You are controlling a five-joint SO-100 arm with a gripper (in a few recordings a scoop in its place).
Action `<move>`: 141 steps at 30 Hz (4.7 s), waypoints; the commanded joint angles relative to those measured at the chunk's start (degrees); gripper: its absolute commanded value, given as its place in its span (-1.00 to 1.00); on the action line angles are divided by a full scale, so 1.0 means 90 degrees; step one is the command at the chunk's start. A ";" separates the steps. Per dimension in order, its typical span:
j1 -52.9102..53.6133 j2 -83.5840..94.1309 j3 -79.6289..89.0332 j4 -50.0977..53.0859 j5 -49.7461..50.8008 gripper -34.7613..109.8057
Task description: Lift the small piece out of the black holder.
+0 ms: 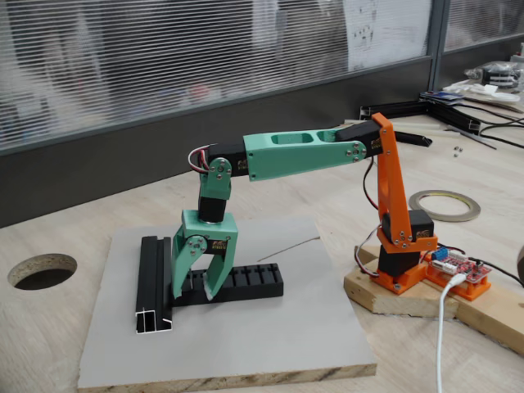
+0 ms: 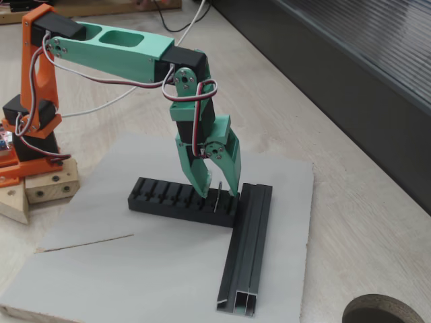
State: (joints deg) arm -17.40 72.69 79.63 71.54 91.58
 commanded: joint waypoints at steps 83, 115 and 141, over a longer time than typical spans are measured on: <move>0.0059 -0.0371 -0.1191 0.0625 0.0654 -0.12; 0.0117 -0.0215 -0.1221 0.0625 0.0713 -0.44; 0.0137 0.0820 -0.1221 0.0713 0.0723 -0.44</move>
State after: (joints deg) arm -16.26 76.03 69.52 77.52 97.91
